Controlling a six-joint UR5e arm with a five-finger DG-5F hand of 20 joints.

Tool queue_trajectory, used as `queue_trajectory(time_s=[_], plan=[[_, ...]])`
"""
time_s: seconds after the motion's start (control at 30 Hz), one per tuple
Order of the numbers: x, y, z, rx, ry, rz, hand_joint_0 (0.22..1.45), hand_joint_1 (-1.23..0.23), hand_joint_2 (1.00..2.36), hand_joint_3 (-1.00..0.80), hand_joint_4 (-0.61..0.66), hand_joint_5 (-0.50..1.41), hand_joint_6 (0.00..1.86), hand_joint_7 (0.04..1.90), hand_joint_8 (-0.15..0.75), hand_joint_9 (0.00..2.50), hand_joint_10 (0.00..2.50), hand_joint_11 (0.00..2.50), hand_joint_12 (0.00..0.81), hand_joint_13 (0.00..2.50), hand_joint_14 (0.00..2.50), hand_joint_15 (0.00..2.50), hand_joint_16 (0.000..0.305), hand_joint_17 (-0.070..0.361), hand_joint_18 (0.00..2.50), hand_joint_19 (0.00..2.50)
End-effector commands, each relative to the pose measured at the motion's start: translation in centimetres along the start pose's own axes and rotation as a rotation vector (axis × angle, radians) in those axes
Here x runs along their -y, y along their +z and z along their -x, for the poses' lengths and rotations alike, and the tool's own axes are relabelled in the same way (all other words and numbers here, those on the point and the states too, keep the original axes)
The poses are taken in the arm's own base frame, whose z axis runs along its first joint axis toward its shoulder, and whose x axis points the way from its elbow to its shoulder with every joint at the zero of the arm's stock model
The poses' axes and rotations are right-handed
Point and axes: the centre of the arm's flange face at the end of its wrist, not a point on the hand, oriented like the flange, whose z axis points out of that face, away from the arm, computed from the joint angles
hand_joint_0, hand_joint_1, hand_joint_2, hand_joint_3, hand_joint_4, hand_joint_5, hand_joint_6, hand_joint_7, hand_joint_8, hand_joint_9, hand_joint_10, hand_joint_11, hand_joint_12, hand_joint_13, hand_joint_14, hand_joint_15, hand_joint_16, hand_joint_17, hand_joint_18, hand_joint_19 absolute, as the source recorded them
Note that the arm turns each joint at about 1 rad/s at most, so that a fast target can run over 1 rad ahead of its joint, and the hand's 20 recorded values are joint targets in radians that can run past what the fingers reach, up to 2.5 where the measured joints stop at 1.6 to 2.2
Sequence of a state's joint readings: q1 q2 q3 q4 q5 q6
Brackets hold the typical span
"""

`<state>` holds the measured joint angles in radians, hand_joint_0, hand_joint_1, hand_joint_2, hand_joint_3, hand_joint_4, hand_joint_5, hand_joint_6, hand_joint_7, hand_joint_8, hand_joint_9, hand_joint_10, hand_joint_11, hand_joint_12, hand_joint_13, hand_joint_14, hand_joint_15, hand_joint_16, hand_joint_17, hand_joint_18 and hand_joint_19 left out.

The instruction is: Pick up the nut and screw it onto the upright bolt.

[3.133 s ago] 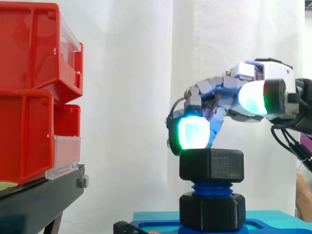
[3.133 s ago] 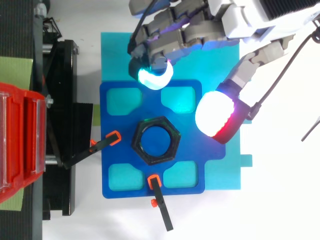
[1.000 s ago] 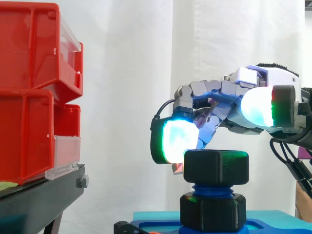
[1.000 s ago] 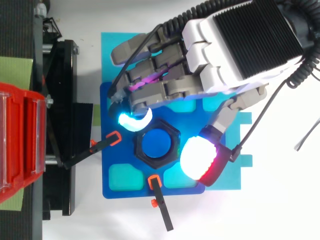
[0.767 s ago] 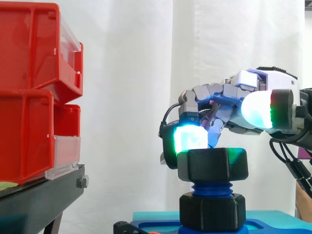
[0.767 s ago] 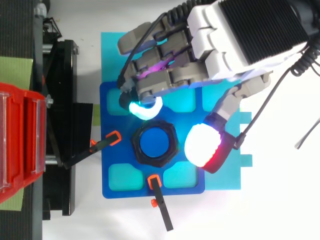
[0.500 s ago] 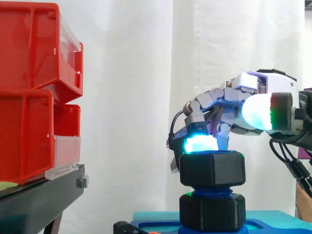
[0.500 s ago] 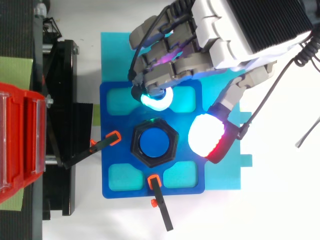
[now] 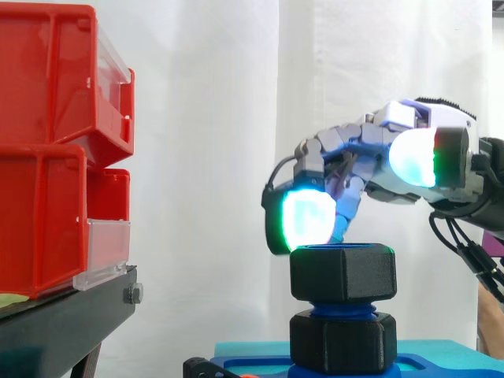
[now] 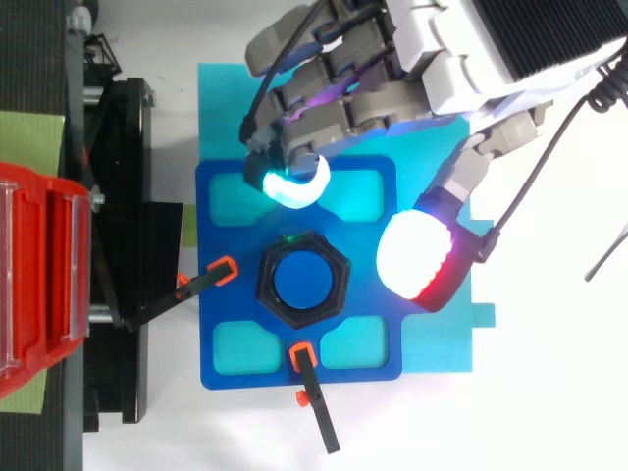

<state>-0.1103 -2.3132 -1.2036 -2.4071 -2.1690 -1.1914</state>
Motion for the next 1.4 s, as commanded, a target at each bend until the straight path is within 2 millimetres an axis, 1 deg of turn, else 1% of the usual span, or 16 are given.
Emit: queue_trajectory(time_s=[0.0, 0.07, 0.17, 0.27, 0.4, 0.47, 0.53, 0.57, 0.63, 0.73, 0.93, 1.23, 1.37], plan=[[0.0, 0.6, 0.8, 0.009, -0.005, 0.017, 0.53, -0.19, 1.0, -0.5, 0.24, -0.06, 0.5, 0.88, 0.221, 1.12, 0.0, 0.0, 0.178, 0.82, 0.0, 0.0, 0.017, 0.038, 0.54, 0.12], [0.0, 0.7, 1.1, 0.017, -0.005, 0.018, 0.53, -0.19, 1.0, -0.5, 0.21, -0.07, 0.5, 0.81, 0.213, 1.09, 0.0, 0.0, 0.175, 0.79, 0.0, 0.0, 0.018, 0.04, 0.52, 0.12], [-0.3, 1.0, 0.9, 0.025, 0.027, 0.025, 0.53, -0.18, 1.0, -0.5, 0.2, -0.07, 0.5, 0.76, 0.204, 1.05, 0.0, 0.0, 0.175, 0.77, 0.0, 0.0, 0.019, 0.043, 0.51, 0.11], [-0.6, 1.9, 1.2, 0.059, 0.029, 0.038, 0.52, -0.17, 1.0, -0.5, 0.2, -0.08, 0.5, 0.74, 0.199, 1.04, 0.0, 0.0, 0.177, 0.75, 0.0, 0.0, 0.02, 0.046, 0.5, 0.12], [-1.3, 2.6, 0.8, 0.066, 0.027, 0.048, 0.52, -0.16, 1.0, -0.5, 0.2, -0.08, 0.5, 0.73, 0.195, 1.01, 0.0, 0.0, 0.183, 0.73, 0.0, 0.0, 0.021, 0.048, 0.48, 0.12], [-1.4, 2.7, -0.1, 0.057, 0.037, 0.046, 0.52, -0.16, 1.0, -0.5, 0.2, -0.08, 0.5, 0.74, 0.197, 0.99, 0.0, 0.0, 0.183, 0.73, 0.0, 0.0, 0.021, 0.048, 0.48, 0.12], [-1.5, 2.9, -0.3, 0.059, 0.037, 0.044, 0.52, -0.16, 1.0, -0.5, 0.2, -0.08, 0.5, 0.74, 0.197, 0.99, 0.0, 0.0, 0.185, 0.73, 0.0, 0.0, 0.021, 0.048, 0.48, 0.12], [-1.3, 2.9, -1.9, 0.05, 0.05, 0.036, 0.52, -0.16, 1.0, -0.5, 0.2, -0.08, 0.5, 0.74, 0.199, 0.98, 0.0, 0.0, 0.185, 0.72, 0.0, 0.0, 0.021, 0.048, 0.48, 0.12], [-1.2, 2.9, -3.2, 0.05, 0.055, 0.033, 0.52, -0.15, 1.0, -0.5, 0.2, -0.08, 0.5, 0.76, 0.205, 0.98, 0.0, 0.0, 0.187, 0.72, 0.0, 0.0, 0.021, 0.048, 0.48, 0.11], [-1.5, 3.2, -3.3, 0.049, 0.059, 0.037, 0.52, -0.15, 1.0, -0.5, 0.2, -0.07, 0.5, 0.78, 0.209, 0.98, 0.0, 0.0, 0.189, 0.72, 0.0, 0.0, 0.021, 0.047, 0.48, 0.11], [-1.5, 2.9, -3.8, 0.021, 0.074, 0.025, 0.52, -0.15, 1.0, -0.5, 0.2, -0.07, 0.5, 0.8, 0.211, 0.97, 0.0, 0.0, 0.192, 0.72, 0.0, 0.0, 0.021, 0.047, 0.47, 0.11], [-1.4, 2.6, -3.8, 0.012, 0.071, 0.023, 0.52, -0.16, 1.0, -0.5, 0.2, -0.07, 0.5, 0.79, 0.208, 0.96, 0.0, 0.0, 0.195, 0.71, 0.0, 0.0, 0.021, 0.047, 0.45, 0.1], [-1.3, 2.3, -4.0, 0.006, 0.075, 0.019, 0.52, -0.16, 1.0, -0.5, 0.22, -0.06, 0.5, 0.85, 0.218, 0.96, 0.0, 0.0, 0.195, 0.71, 0.0, 0.0, 0.02, 0.045, 0.45, 0.09]])
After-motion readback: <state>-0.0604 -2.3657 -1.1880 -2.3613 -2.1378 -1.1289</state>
